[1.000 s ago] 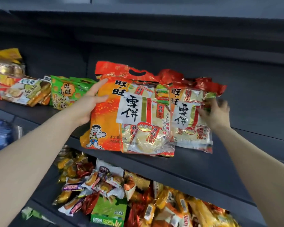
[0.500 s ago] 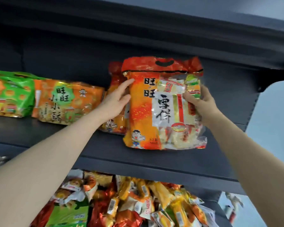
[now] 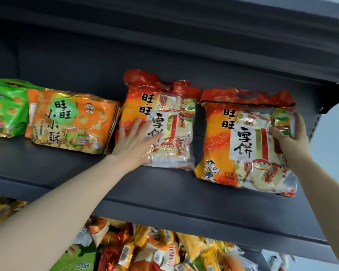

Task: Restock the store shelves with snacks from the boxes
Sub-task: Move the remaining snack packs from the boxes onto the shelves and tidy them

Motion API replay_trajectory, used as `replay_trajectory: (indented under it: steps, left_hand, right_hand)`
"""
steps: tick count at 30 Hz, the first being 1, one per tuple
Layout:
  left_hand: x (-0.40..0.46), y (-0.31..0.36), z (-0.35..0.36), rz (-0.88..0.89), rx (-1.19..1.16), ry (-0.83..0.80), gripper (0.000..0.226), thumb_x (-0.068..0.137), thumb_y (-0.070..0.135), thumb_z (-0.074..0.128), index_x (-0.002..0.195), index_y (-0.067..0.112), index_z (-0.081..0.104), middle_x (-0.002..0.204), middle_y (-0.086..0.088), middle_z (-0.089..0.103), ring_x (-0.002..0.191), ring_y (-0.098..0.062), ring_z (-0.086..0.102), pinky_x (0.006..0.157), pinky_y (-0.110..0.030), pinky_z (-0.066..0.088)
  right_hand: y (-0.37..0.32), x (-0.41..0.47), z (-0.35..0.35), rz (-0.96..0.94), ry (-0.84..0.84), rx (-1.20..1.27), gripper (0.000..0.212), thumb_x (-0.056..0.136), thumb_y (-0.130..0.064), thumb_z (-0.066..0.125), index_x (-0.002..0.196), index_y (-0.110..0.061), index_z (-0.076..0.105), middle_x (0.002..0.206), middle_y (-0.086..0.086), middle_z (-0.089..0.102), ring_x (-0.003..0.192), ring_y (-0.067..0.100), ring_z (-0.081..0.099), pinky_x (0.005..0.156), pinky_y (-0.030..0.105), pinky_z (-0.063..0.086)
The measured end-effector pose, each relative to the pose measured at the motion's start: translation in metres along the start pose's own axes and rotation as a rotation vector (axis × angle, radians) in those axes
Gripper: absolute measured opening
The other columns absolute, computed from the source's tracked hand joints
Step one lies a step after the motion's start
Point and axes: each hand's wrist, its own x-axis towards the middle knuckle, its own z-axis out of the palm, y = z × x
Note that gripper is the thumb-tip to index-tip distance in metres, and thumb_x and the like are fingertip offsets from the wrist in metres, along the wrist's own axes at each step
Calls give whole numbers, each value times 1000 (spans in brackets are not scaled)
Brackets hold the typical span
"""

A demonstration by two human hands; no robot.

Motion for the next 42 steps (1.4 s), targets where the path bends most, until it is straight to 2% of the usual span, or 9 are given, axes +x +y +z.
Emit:
replay_trajectory:
  steps: [3,10,16,19,22,28,32,36,42]
  left_hand:
    - [1,-5,2,5,-21,-14,100,84,38,75,154,43,3,164,-4,-15,150,-34,-18,115,-69,10]
    - [9,-9,6,-1,-46,-12,102,81,28,80,154,41,11,163,-3,-10,150,-32,-15,115,-69,12]
    - [10,-9,7,-1,-55,-24,103,79,27,81,154,41,11,162,-1,-11,150,-31,-15,115,-69,13]
    - [10,-9,7,-5,-51,-27,102,80,28,81,154,41,11,162,-2,-11,150,-31,-16,114,-69,14]
    - [9,-10,6,-8,-58,-31,103,79,27,81,154,40,12,162,-2,-10,150,-31,-15,115,-69,15]
    - [7,-9,2,-4,-62,-46,101,81,24,79,154,40,12,163,-1,-9,150,-32,-14,116,-67,16]
    - [4,-7,-1,-3,-70,-56,100,84,15,76,155,40,10,164,-2,-10,151,-32,-14,117,-65,16]
    - [4,-5,1,-20,-86,-49,103,84,0,70,154,43,8,164,1,-11,151,-31,-14,117,-63,20]
    - [0,3,1,-46,-102,-25,99,85,-9,63,155,41,14,164,2,-6,151,-30,-9,115,-58,28]
  right_hand:
    - [7,10,8,22,-1,-2,76,95,-30,66,153,-49,21,154,-14,39,116,14,55,102,37,44]
    - [13,32,16,22,-29,7,62,97,-24,64,144,-56,38,117,-10,62,87,9,65,89,35,52]
    - [34,29,54,-70,49,-148,59,96,-38,62,144,-57,33,130,4,57,106,28,63,102,48,50]
    - [40,27,75,-119,-102,-330,64,96,-49,59,151,-50,27,143,10,32,115,32,50,110,40,37]
    - [41,30,82,-156,-90,-536,62,97,-51,55,153,-42,29,161,12,9,142,42,23,118,52,24]
    - [33,43,85,-256,-117,-643,54,98,-34,60,149,-34,42,157,16,20,132,50,33,112,59,33]
    - [16,48,83,-249,-36,-516,55,93,-9,62,144,-25,49,152,12,30,128,45,43,108,49,41]
    - [19,49,78,-318,-136,-570,49,93,-17,66,139,-25,52,154,4,22,130,46,42,104,55,47]
    - [22,21,95,-425,-205,-918,49,100,-40,53,146,-25,43,161,21,17,150,43,8,120,58,9]
